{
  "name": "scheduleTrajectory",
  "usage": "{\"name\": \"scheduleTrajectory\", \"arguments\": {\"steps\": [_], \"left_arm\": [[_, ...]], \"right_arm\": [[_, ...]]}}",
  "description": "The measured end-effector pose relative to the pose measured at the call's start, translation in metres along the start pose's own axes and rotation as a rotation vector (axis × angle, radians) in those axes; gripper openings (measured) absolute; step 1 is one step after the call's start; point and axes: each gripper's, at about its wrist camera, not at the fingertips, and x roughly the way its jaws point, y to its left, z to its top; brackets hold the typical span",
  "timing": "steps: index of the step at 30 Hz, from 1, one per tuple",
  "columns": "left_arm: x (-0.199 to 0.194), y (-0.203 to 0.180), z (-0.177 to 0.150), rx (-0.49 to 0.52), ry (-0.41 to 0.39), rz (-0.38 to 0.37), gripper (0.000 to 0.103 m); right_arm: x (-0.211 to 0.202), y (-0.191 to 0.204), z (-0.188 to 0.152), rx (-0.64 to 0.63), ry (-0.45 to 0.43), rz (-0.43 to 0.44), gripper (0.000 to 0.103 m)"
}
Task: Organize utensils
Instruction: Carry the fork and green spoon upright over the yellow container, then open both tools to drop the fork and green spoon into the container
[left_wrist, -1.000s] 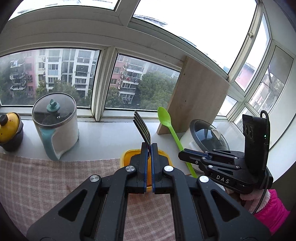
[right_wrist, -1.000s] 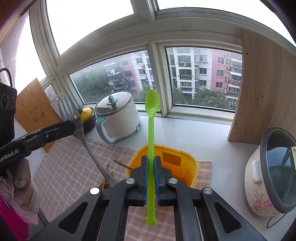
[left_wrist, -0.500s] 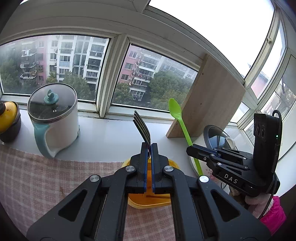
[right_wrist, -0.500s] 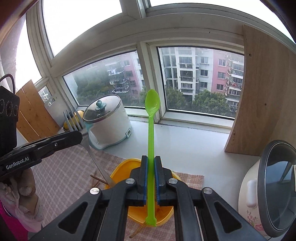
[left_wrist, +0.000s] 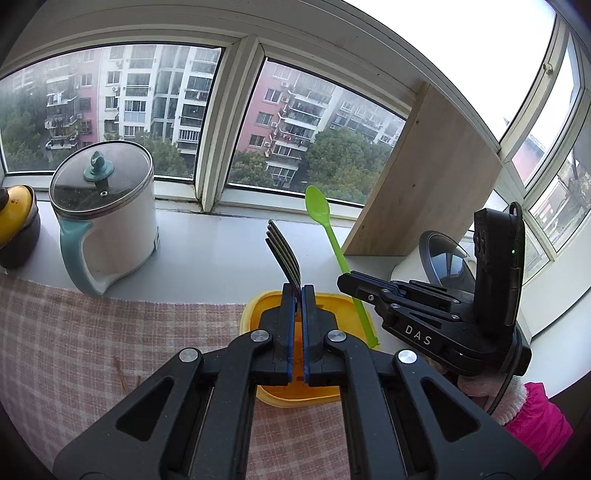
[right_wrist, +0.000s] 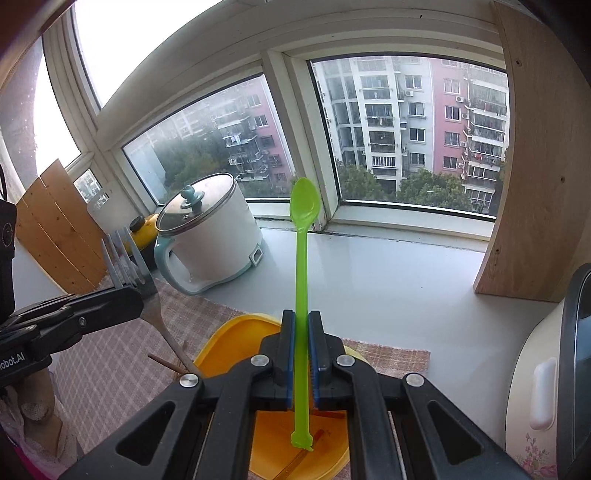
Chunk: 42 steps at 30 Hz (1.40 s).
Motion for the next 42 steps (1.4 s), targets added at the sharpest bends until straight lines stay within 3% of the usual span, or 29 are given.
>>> {"name": "scheduleTrajectory", "arguments": {"steps": [11,28,30,32,33,42], "left_arm": [[0.007,-0.002,-0.009,0.002,0.029,0.014,0.0],[0.008,-0.004,-0.017,-0.006,0.057,0.003,0.0],[0.009,-0.004,-0.019,-0.008,0.066,-0.003,0.0],[0.009,-0.005,-0.019,-0.01,0.075,-0.01,0.0],[0.009,-0.005,-0.02,-0.008,0.078,-0.011,0.0],[-0.007,-0.008,-0.023,-0.002,0.052,0.001,0.0]], "right_arm": [[0.02,-0.014,-0.018,0.024,0.033,0.032,0.004],[0.019,-0.016,-0.04,0.019,0.055,0.032,0.005],[0.018,-0.014,-0.041,0.015,0.06,0.033,0.008],[0.015,-0.013,-0.041,0.012,0.056,0.033,0.024],[0.013,-0.012,-0.042,0.01,0.052,0.028,0.026],[-0.006,-0.013,-0.046,0.021,0.029,0.013,0.028]]}}
